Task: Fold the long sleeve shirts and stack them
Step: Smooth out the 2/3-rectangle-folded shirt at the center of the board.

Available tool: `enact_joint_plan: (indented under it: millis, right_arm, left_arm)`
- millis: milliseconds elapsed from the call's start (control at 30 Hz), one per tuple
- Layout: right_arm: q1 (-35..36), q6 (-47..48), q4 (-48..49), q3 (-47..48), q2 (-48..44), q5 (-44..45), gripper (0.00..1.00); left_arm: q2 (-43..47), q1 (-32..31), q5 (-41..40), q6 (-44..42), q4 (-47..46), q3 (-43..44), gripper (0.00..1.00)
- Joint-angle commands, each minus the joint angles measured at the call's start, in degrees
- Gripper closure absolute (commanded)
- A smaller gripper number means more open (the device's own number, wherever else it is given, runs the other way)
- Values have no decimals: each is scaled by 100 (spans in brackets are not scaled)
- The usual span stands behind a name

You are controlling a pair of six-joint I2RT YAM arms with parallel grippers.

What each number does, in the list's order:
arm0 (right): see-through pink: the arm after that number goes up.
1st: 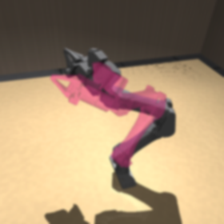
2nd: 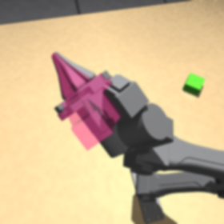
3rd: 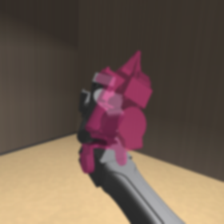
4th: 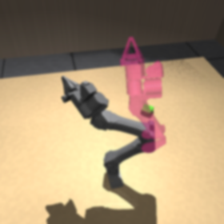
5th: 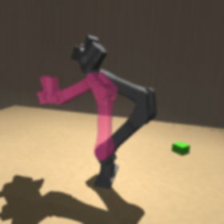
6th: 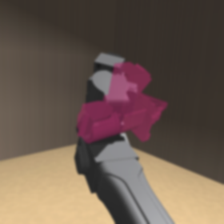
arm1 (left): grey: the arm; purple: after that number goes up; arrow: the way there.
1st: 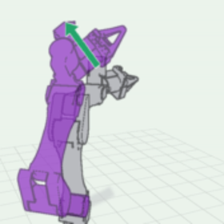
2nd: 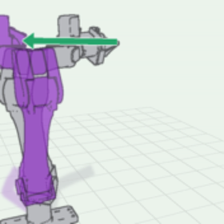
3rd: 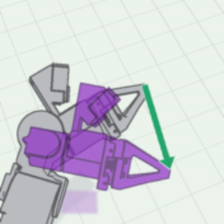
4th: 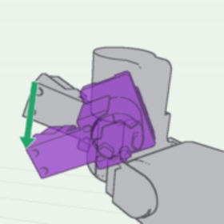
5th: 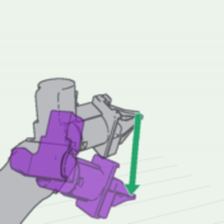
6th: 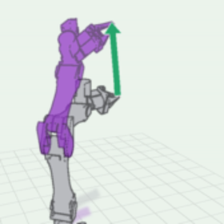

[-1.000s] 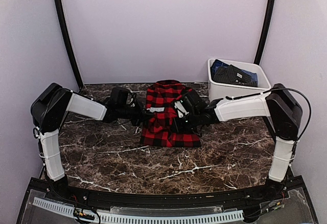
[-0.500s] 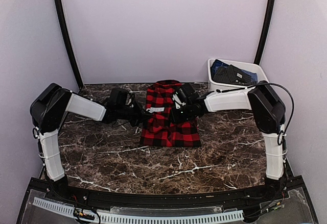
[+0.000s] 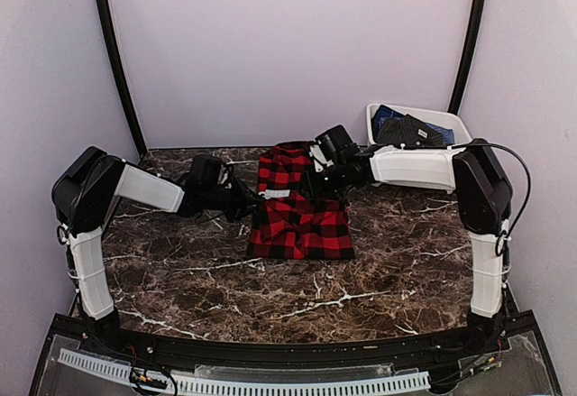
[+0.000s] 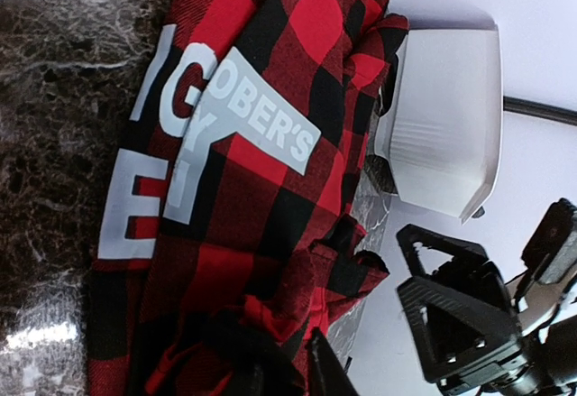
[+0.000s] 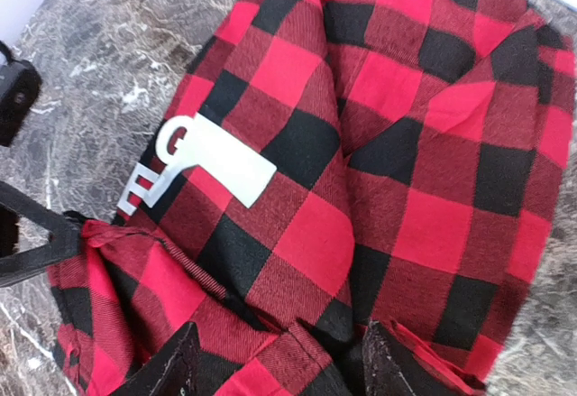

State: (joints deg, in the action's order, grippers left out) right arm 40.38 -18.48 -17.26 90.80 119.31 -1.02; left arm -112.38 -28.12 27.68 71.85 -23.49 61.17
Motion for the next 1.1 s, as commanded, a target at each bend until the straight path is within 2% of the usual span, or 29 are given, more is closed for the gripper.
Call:
enact_joint_plan:
  millis: [0, 67, 267, 367, 500, 633, 800, 867, 933, 1067]
  right_arm:
    - [-86, -34, -95, -355, -760, 266, 43]
    - [-92, -69, -86, -678, -1013, 303, 45]
    - [-92, -218, 48, -1572, -1490, 143, 64]
    - [-92, -268, 118, -1856, -1507, 128, 74]
    - [-104, -254, 139, -1753, -1140, 7, 81]
    - [-218, -277, 128, -1253, -587, -12, 78]
    - [-285, -262, -49, -525, 164, -10, 63]
    - [-285, -290, -201, -340, 376, 21, 59]
    - [-288, -349, -304, -308, 424, 75, 55]
    - [-285, -445, -298, -506, 132, 287, 52]
  left_arm:
    - [176, 35, 231, -327, 38, 102, 78]
    - [200, 35, 290, -498, 139, 169, 71]
    - [436, 35, 349, -1154, 795, 299, 54]
    - [630, 35, 280, -1518, 1190, 278, 51]
    - [826, 35, 225, -1785, 1632, 156, 51]
    - [948, -5, 266, -1994, 1911, 29, 51]
    - [1009, -86, 328, -2176, 2099, -111, 47]
    - [1014, -96, 383, -2191, 2095, -154, 46]
    - [1030, -111, 428, -2252, 2097, -173, 45]
    - [999, -132, 466, -2340, 2127, -133, 44]
